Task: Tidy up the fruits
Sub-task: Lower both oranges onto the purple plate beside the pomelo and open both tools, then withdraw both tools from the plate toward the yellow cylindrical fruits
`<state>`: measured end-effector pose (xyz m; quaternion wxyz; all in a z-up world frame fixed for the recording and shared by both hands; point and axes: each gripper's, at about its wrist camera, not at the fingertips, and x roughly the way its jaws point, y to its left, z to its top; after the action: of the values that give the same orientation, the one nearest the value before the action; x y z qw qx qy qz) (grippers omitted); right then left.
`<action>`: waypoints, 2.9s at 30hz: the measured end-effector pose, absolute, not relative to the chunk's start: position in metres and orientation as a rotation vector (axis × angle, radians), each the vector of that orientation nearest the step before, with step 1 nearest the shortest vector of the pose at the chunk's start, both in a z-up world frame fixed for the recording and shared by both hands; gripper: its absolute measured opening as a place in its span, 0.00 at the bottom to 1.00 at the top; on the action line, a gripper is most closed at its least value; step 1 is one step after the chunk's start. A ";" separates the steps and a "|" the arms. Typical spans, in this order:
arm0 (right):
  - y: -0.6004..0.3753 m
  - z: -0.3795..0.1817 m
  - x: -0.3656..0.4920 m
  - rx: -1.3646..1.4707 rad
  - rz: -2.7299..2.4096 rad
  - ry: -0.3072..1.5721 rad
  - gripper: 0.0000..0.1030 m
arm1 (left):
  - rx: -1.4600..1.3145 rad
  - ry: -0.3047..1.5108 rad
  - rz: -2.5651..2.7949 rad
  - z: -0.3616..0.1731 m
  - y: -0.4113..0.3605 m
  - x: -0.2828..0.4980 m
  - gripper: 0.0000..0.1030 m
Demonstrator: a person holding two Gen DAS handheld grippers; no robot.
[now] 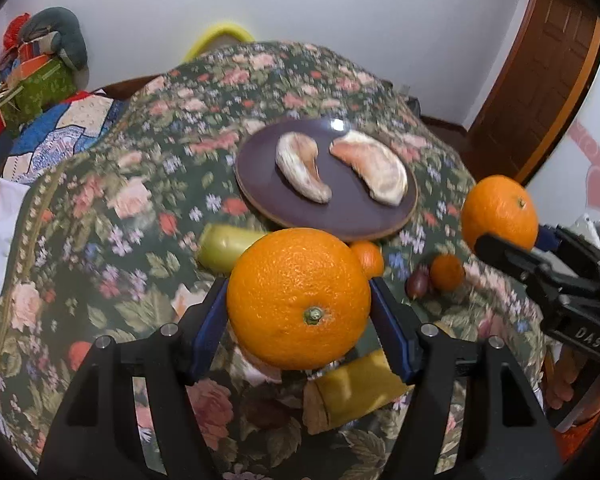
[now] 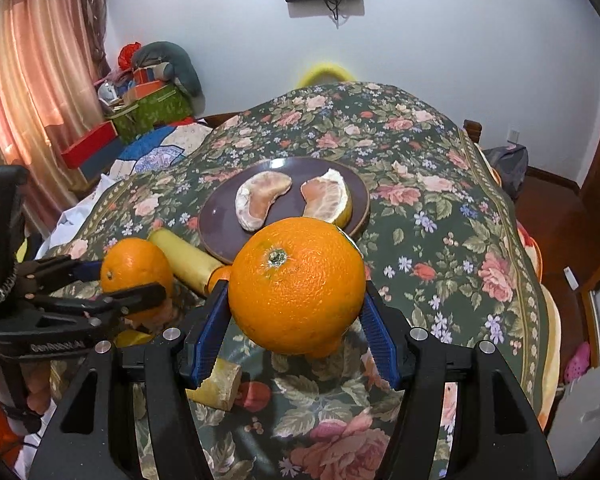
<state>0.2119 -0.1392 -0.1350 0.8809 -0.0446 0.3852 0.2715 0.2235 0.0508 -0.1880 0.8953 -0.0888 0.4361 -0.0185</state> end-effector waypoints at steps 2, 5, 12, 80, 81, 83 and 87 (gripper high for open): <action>-0.139 -0.132 0.214 -0.092 0.565 0.794 0.58 | -0.186 0.882 -0.035 -0.180 0.054 0.226 0.66; -0.137 -0.129 0.219 -0.091 0.565 0.781 0.58 | -0.183 0.856 -0.029 -0.171 0.058 0.231 0.66; -0.130 -0.125 0.234 -0.101 0.567 0.761 0.58 | -0.177 0.831 -0.028 -0.163 0.061 0.254 0.66; -0.128 -0.137 0.284 -0.134 0.568 0.815 0.62 | -0.193 0.932 -0.056 -0.192 0.067 0.318 0.66; -0.129 -0.135 0.280 -0.133 0.567 0.813 0.62 | -0.187 0.925 -0.057 -0.187 0.066 0.313 0.67; -0.130 -0.131 0.274 -0.130 0.567 0.810 0.62 | -0.175 0.916 -0.055 -0.180 0.065 0.301 0.67; -0.130 -0.122 0.254 -0.132 0.573 0.801 0.64 | -0.159 0.907 -0.047 -0.170 0.064 0.276 0.67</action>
<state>0.2544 -0.1301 -0.1219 0.8791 -0.0631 0.3844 0.2747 0.2763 0.0638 -0.1698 0.8957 -0.0767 0.4374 -0.0225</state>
